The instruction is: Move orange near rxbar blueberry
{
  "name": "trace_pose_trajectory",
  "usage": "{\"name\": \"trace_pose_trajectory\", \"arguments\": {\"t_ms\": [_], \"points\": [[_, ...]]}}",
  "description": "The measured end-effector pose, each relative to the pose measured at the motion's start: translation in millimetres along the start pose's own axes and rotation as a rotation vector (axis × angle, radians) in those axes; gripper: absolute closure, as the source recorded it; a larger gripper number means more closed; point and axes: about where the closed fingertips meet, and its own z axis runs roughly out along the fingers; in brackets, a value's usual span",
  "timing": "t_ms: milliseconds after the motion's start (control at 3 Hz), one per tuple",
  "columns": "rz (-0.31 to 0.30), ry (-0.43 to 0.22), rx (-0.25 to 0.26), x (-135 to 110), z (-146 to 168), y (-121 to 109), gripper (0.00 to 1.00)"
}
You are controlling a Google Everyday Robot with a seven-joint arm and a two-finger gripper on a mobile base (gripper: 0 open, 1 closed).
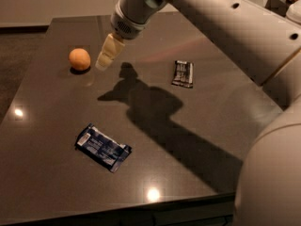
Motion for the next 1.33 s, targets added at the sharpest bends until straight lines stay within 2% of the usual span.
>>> {"name": "trace_pose_trajectory", "arguments": {"t_ms": [333,1000,1333], "points": [[0.022,0.008,-0.004,-18,36,-10,0.00],[0.052,0.023,-0.010,-38,75,-23,0.00],[0.064,0.027,-0.038,-55,96,-20,0.00]]}}
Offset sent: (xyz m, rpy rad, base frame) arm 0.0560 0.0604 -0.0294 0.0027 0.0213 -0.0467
